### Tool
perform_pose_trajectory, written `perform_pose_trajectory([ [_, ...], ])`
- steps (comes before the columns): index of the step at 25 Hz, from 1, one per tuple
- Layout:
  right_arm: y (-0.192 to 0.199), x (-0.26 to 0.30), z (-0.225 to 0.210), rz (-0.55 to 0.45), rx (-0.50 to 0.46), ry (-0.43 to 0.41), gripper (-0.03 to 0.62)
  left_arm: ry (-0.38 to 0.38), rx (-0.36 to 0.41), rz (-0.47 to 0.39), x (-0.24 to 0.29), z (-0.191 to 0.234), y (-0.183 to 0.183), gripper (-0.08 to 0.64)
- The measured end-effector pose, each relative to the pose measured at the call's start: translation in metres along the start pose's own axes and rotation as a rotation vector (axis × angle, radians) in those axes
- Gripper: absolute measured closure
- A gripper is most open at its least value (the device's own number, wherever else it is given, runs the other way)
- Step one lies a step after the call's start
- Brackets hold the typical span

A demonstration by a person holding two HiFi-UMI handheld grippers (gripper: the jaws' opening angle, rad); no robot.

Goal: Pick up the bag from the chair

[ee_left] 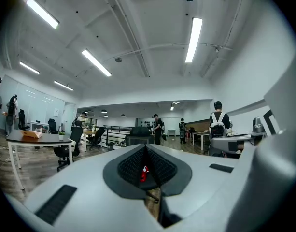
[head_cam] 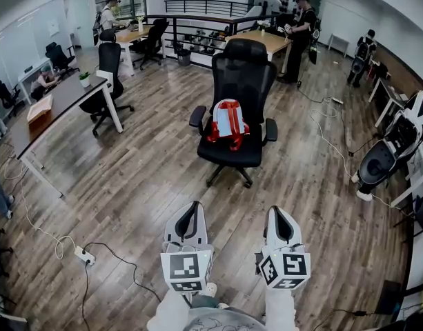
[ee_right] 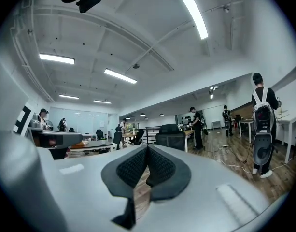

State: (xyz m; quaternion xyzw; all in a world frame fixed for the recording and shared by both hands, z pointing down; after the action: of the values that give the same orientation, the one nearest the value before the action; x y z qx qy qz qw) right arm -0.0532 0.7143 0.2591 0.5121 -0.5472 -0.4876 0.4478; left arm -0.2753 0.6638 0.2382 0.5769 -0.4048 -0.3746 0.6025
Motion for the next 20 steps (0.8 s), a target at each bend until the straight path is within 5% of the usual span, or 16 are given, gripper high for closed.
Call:
perform_pose_trajectory([
  [20,0.026,0.100,-0.016,0.065,-0.011,0.032,0.583,0.028,-0.002,0.046,0.106,0.044,0.019,0.554],
])
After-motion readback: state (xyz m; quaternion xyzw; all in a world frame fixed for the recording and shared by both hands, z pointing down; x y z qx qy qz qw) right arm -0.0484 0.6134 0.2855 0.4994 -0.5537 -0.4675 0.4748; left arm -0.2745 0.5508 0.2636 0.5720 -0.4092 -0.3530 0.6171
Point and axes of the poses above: the fingertips, and each gripper's own axes: x forward along the fingers, z to its left, y out of its underside, the point moved 8 cm from there along -x, backward along the fingers, and after that the axes turned 3 degrees about -y, right-handed, at the moved point
